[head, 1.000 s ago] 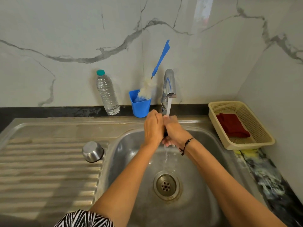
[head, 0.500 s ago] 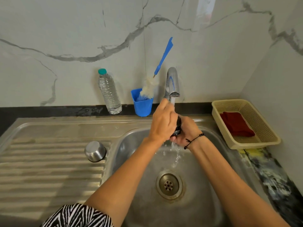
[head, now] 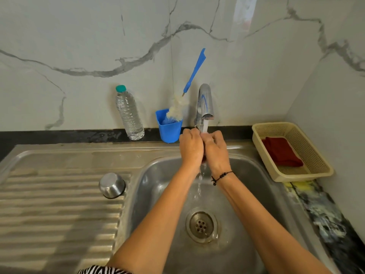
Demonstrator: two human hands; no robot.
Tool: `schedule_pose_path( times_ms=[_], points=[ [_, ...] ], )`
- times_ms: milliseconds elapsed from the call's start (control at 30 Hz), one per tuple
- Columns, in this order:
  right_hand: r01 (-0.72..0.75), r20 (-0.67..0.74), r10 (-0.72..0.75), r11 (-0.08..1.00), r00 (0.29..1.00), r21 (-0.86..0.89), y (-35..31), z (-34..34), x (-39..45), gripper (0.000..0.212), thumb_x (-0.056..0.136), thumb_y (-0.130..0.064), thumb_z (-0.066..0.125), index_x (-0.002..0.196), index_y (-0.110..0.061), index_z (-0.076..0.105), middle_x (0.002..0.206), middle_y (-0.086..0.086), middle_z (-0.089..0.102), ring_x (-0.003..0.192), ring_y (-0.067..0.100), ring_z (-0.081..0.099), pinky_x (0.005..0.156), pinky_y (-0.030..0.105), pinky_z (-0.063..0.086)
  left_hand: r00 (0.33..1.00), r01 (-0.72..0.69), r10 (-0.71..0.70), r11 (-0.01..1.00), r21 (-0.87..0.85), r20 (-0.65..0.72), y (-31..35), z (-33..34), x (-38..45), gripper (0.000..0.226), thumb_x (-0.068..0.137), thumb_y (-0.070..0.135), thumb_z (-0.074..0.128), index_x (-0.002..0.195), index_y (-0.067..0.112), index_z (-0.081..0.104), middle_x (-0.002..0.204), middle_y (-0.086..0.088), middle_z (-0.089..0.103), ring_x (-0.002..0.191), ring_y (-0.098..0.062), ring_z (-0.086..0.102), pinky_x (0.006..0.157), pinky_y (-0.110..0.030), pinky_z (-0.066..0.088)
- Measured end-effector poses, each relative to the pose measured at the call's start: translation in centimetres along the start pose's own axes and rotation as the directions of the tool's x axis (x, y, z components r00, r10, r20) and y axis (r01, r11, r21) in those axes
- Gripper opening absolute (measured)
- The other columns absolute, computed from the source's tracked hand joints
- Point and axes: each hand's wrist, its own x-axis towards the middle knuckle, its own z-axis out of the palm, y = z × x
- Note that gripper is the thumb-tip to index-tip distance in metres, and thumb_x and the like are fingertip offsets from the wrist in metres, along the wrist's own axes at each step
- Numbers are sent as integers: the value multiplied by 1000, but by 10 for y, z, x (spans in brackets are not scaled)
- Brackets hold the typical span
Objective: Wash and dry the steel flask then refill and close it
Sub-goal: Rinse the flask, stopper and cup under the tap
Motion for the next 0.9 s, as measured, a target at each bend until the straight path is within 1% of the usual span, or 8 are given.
schedule_pose_path(
  times_ms=[133, 300, 367, 467, 567, 667, 800, 900],
  points=[
    [-22, -66, 25, 999, 997, 43, -2, -2, 10, 21, 96, -22, 40, 78, -12, 44, 69, 0, 44, 64, 13, 44, 55, 27, 39, 995, -95, 95, 995, -7, 22, -2, 2, -6, 22, 96, 15, 39, 74, 15, 42, 90, -13, 44, 73, -17, 43, 63, -30, 39],
    [-227, 73, 226, 974, 971, 5, -6, -6, 12, 25, 98, -22, 32, 84, -9, 48, 70, 5, 50, 54, 15, 49, 37, 20, 37, 997, -67, 70, 994, -87, 33, -7, -5, -8, 22, 96, 14, 38, 76, 17, 47, 88, -9, 47, 71, -11, 48, 56, -18, 41],
    [-290, 124, 280, 954, 952, 72, -8, -5, 11, 26, 98, -20, 30, 79, -12, 47, 69, 7, 51, 56, 17, 50, 41, 22, 39, 998, -51, 54, 993, -106, 27, -8, -6, -9, 23, 96, 15, 37, 77, 17, 50, 87, -9, 50, 71, -11, 50, 55, -18, 41],
    [-171, 177, 181, 983, 967, -73, -5, 2, 7, 23, 98, -25, 28, 94, -12, 47, 85, 8, 59, 74, 20, 61, 55, 34, 55, 1000, -28, 27, 994, -107, -14, -6, -7, -5, 26, 96, 12, 38, 73, 16, 50, 77, -4, 52, 68, -13, 50, 59, -25, 43],
    [-100, 156, 127, 980, 980, -173, -3, 4, 2, 17, 98, -29, 34, 105, -14, 39, 89, 4, 58, 80, 18, 61, 70, 40, 57, 999, 44, -48, 987, -157, -22, -5, -8, -1, 20, 91, 10, 41, 74, 10, 52, 71, -6, 54, 68, -18, 52, 62, -34, 46],
    [-78, 135, 91, 992, 987, -100, -3, 2, 3, 17, 99, -29, 32, 97, -14, 39, 82, 4, 53, 67, 17, 55, 53, 32, 51, 994, 105, -101, 970, -219, 29, -1, -11, -5, 16, 89, 12, 44, 77, 10, 53, 71, -8, 54, 65, -19, 53, 54, -31, 45],
    [-232, 154, 226, 973, 962, 22, 1, 1, 14, 32, 99, -32, 25, 81, -15, 45, 72, 5, 49, 59, 16, 49, 52, 29, 40, 993, 108, -88, 953, -284, 82, -1, -13, -18, 19, 90, 12, 47, 71, 12, 50, 70, -4, 53, 62, -15, 52, 49, -27, 43],
    [-374, 220, 358, 927, 908, 35, 0, -3, 10, 39, 100, -41, 25, 86, -13, 48, 69, 6, 53, 56, 17, 51, 52, 27, 37, 992, 116, -91, 942, -314, 93, -5, -16, -23, 16, 89, 11, 50, 73, 11, 51, 69, -1, 53, 61, -10, 54, 52, -23, 46]
  ],
)
